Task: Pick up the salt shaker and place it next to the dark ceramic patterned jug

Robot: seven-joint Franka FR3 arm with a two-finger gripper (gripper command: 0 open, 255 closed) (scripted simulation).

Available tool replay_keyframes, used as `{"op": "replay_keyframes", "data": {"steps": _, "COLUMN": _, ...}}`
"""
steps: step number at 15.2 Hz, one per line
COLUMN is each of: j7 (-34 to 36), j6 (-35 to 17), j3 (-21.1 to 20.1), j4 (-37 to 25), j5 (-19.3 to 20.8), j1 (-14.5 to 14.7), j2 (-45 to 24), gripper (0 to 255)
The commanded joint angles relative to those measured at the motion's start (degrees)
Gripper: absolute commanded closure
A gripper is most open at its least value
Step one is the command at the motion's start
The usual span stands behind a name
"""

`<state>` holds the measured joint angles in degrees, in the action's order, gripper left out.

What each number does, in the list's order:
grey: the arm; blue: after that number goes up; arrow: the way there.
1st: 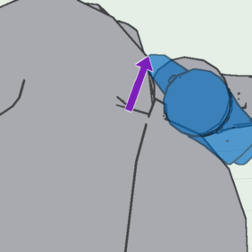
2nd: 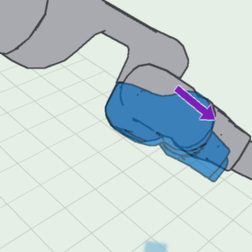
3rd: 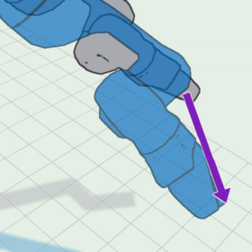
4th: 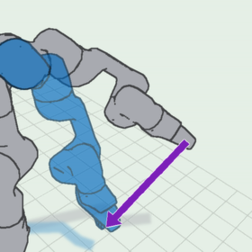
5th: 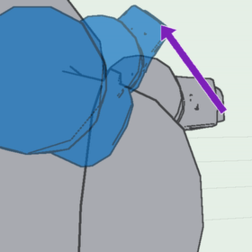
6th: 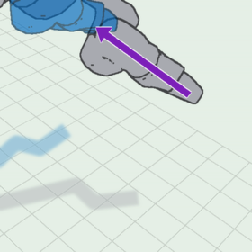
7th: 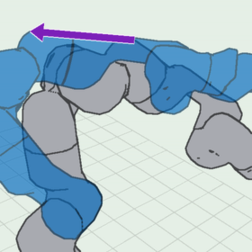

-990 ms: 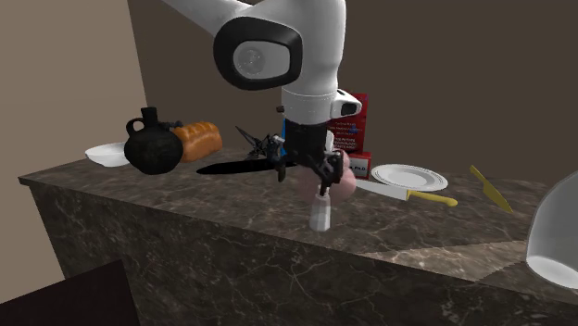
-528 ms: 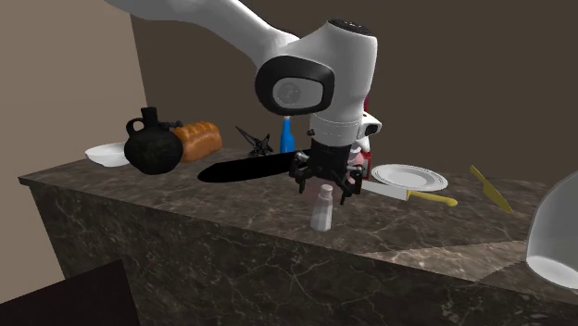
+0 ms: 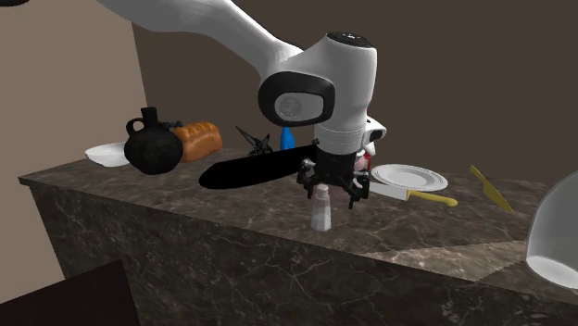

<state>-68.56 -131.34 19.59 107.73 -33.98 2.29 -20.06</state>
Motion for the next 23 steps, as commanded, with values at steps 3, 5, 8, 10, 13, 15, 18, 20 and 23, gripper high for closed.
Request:
{"op": "replay_keyframes", "data": {"steps": 3, "j7": 0.1, "j6": 2.3, "j3": -0.8, "j4": 0.6, "j5": 0.2, "j1": 0.3, "j2": -0.5, "gripper": 0}}
{"op": "replay_keyframes", "data": {"steps": 5, "j7": 0.1, "j6": 2.9, "j3": -0.7, "j4": -0.2, "j5": 0.3, "j1": -0.1, "j2": -0.8, "gripper": 255}}
{"op": "replay_keyframes", "data": {"steps": 8, "j7": -0.2, "j6": 2.7, "j3": -0.8, "j4": -0.5, "j5": 0.0, "j1": -0.3, "j2": -1.3, "gripper": 255}}
{"op": "replay_keyframes", "data": {"steps": 10, "j7": -0.1, "j6": 2.6, "j3": -0.8, "j4": -0.4, "j5": 0.1, "j1": -0.1, "j2": -1.2, "gripper": 255}}
{"op": "replay_keyframes", "data": {"steps": 13, "j7": -0.3, "j6": 1.6, "j3": -1.0, "j4": 0.8, "j5": -0.3, "j1": 0.2, "j2": -0.9, "gripper": 255}}
{"op": "replay_keyframes", "data": {"steps": 15, "j7": 0.6, "j6": 2.7, "j3": -0.9, "j4": 0.4, "j5": 0.6, "j1": 0.1, "j2": -0.1, "gripper": 255}}
{"op": "replay_keyframes", "data": {"steps": 18, "j7": 1.7, "j6": 4.3, "j3": -0.5, "j4": -0.2, "j5": 1.7, "j1": 0.4, "j2": 1.2, "gripper": 255}}
{"op": "replay_keyframes", "data": {"steps": 20, "j7": 2.5, "j6": 5.4, "j3": -0.2, "j4": -0.7, "j5": 2.4, "j1": 0.5, "j2": 1.9, "gripper": 255}}
{"op": "replay_keyframes", "data": {"steps": 23, "j7": 3.6, "j6": 7.0, "j3": 0.1, "j4": -1.5, "j5": 3.4, "j1": 0.6, "j2": 3.0, "gripper": 255}}
